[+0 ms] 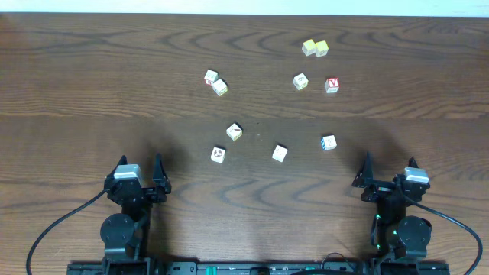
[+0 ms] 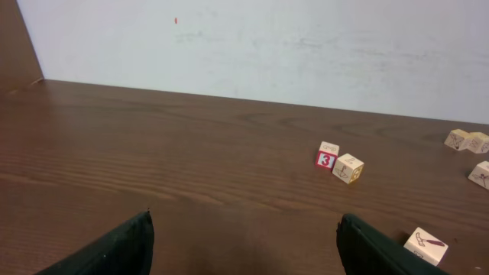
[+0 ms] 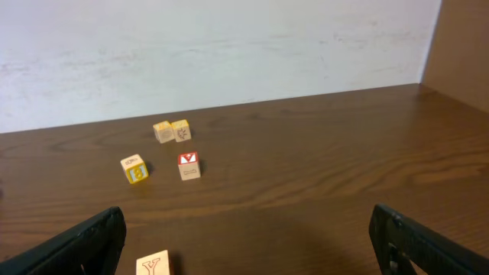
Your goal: Lift 4 blocks
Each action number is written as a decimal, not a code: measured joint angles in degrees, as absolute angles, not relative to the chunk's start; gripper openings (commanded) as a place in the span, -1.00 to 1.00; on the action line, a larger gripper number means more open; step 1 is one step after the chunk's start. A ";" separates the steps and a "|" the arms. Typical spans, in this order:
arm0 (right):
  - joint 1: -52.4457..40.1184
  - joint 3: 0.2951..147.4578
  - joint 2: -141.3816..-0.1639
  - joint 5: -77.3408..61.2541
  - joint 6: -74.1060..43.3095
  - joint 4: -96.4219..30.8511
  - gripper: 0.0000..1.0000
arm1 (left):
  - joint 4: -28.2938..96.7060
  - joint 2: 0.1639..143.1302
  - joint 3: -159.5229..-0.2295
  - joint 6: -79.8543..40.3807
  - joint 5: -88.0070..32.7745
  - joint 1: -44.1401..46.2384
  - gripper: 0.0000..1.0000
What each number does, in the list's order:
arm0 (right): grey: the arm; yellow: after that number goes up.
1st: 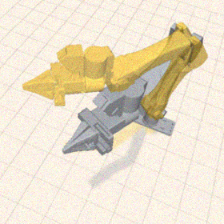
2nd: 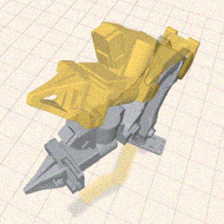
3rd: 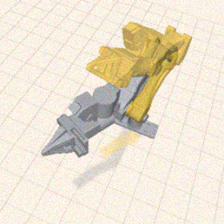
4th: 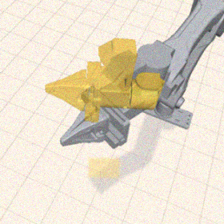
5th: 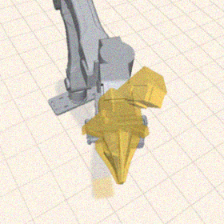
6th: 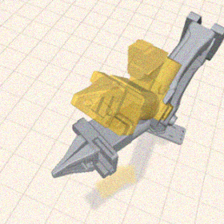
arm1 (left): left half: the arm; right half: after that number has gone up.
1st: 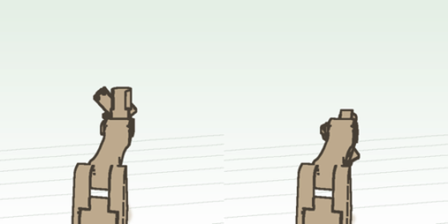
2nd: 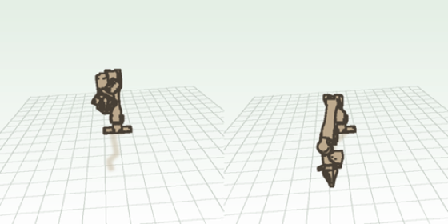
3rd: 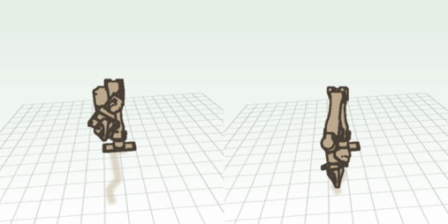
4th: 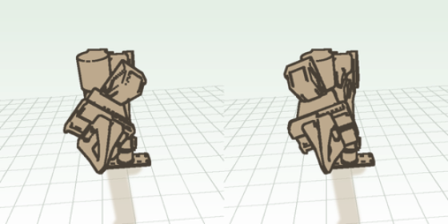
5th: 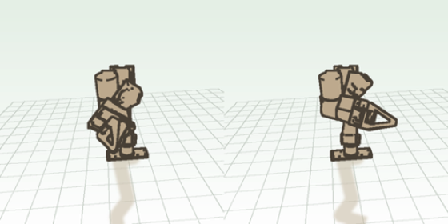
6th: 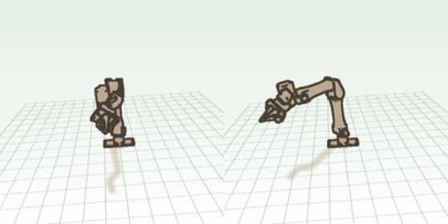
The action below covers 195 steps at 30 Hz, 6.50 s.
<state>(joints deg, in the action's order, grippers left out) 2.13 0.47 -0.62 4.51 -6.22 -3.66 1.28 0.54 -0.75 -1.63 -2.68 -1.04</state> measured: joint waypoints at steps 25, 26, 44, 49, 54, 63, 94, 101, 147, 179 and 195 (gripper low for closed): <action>2.13 0.47 -0.62 4.51 -6.24 -3.66 0.99 | 1.28 0.54 -0.75 -1.63 -2.68 -1.04 0.54; 2.13 0.47 -0.62 4.51 -6.22 -3.66 0.98 | 1.28 0.54 -0.75 -1.63 -2.68 -1.04 0.54; 2.13 0.47 -0.62 4.51 -6.22 -3.66 0.98 | 1.28 0.54 -0.75 -1.63 -2.68 -1.04 0.54; 2.13 0.47 -0.62 4.51 -6.22 -3.66 0.99 | 1.28 0.54 -0.75 -1.63 -2.68 -1.04 0.54; 2.13 0.47 -0.62 5.04 -3.42 -3.60 0.99 | 1.28 0.54 -0.75 -1.63 -2.68 -1.04 0.54; 2.13 0.40 -0.67 4.84 0.05 0.25 0.98 | 1.28 0.54 -0.75 -1.63 -2.68 -1.04 0.54; 1.91 61.41 -60.77 -29.36 -6.28 -47.64 0.87 | 1.78 0.58 -1.13 -1.45 -2.85 -1.04 0.54; -4.62 61.56 -78.63 -11.99 -8.60 -48.56 0.43 | 1.78 0.58 -1.13 -1.45 -2.83 -1.06 0.54; -9.93 62.00 -106.17 -3.25 -8.38 -35.79 -0.46 | 1.83 0.58 -1.15 -1.45 -2.87 -1.06 0.54; -23.55 62.39 -106.17 -8.10 -19.84 -36.36 -0.48 | 1.30 0.58 -1.15 -3.81 -6.96 -1.06 0.54; -21.71 62.46 -106.17 -3.16 -19.88 -38.61 -0.16 | 16.93 12.45 -15.81 -11.20 -16.64 -1.04 0.54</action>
